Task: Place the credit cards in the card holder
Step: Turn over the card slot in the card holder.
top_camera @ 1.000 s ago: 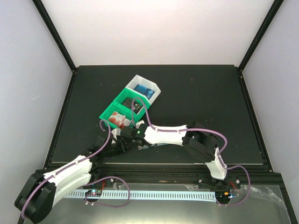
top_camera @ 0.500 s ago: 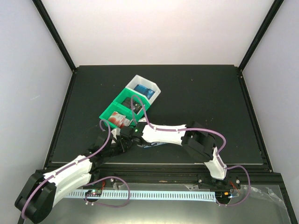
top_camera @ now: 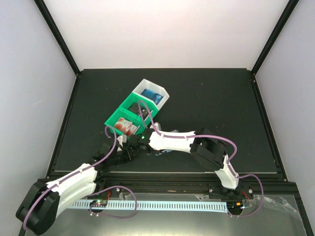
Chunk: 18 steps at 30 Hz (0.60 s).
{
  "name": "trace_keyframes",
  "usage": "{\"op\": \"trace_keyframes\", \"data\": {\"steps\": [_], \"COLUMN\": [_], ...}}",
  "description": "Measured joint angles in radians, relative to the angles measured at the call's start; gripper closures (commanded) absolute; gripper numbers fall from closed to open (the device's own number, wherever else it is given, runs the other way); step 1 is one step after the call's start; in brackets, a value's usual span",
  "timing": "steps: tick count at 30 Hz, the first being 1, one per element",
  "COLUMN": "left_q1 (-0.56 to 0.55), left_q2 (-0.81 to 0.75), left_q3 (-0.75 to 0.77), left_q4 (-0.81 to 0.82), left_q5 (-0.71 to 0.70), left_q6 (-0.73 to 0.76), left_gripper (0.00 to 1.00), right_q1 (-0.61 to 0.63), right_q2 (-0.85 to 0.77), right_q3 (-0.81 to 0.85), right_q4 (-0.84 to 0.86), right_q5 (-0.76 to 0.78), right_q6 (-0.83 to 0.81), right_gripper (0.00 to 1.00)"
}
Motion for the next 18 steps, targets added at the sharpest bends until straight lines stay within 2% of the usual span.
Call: {"op": "trace_keyframes", "data": {"steps": [13,18], "left_q1": [0.007,0.007], "left_q2": [0.024,0.015], "left_q3": [0.0,0.0], "left_q4": [0.003,0.001], "left_q5": [0.001,0.007], "left_q6": [0.002,0.01], "left_gripper": [0.62,0.52], "right_q1": [0.0,-0.012], "right_q2": [0.0,-0.007], "right_q3": [-0.001,-0.054], "right_q4": [-0.079,-0.074], "right_q5": [0.074,0.089], "right_q6": [0.072,0.095], "right_gripper": [0.46,0.43]}}
